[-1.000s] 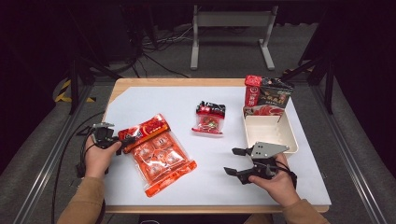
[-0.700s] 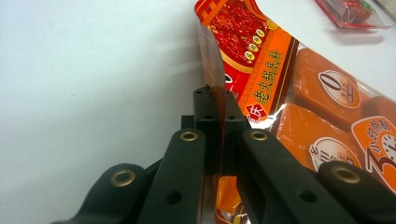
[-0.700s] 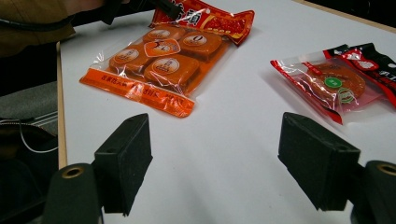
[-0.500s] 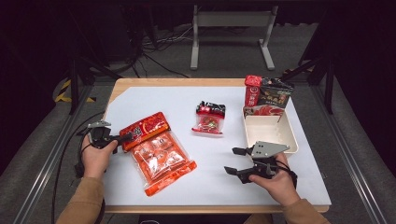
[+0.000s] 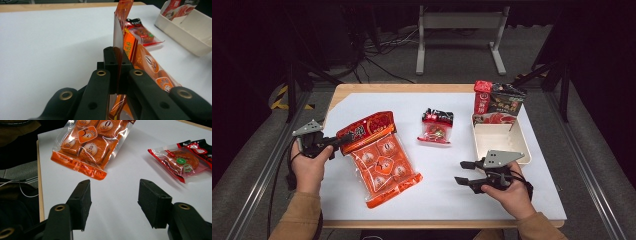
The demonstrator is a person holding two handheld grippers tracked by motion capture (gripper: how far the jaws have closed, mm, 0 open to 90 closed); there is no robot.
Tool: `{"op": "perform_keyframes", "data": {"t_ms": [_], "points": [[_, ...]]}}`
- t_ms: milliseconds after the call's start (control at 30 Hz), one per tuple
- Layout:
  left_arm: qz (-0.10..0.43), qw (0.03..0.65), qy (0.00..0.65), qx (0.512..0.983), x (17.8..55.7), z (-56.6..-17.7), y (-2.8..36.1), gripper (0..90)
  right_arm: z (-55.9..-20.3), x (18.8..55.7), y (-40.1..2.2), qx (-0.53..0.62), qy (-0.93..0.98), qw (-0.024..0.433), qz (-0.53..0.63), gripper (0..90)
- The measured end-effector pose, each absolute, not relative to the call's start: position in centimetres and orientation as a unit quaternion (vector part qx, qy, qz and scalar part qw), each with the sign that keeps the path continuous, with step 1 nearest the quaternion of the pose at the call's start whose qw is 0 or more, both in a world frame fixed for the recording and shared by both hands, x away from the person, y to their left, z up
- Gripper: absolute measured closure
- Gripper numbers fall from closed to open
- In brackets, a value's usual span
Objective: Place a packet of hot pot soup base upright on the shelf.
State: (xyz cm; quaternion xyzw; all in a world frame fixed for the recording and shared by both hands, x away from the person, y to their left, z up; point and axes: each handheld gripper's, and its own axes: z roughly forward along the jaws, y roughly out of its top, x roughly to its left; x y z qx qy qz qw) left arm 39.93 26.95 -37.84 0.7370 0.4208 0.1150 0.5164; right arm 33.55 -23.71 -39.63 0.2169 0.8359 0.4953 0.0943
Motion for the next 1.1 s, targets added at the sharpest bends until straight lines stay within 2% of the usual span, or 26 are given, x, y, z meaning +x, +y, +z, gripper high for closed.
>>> {"op": "perform_keyframes", "data": {"t_ms": [200, 633, 800, 1100], "points": [[0.132, 0.535, 0.389, 0.739, 38.9, -35.9, 26.1, 90.0, -39.2, 33.6, -23.8, 0.215, 0.838, 0.089, 0.494, 49.0], [0.151, 0.567, 0.324, 0.742, 36.1, -32.2, 23.8, 90.0, -38.5, 33.6, -23.1, 0.205, 0.836, 0.082, 0.502, 48.7], [0.159, 0.575, 0.283, 0.751, 34.8, -30.8, 22.8, 90.0, -38.3, 33.8, -22.5, 0.199, 0.834, 0.078, 0.508, 45.6], [0.164, 0.583, 0.235, 0.76, 33.4, -29.6, 21.6, 90.0, -37.5, 34.0, -20.8, 0.179, 0.832, 0.084, 0.518, 34.8]]}}
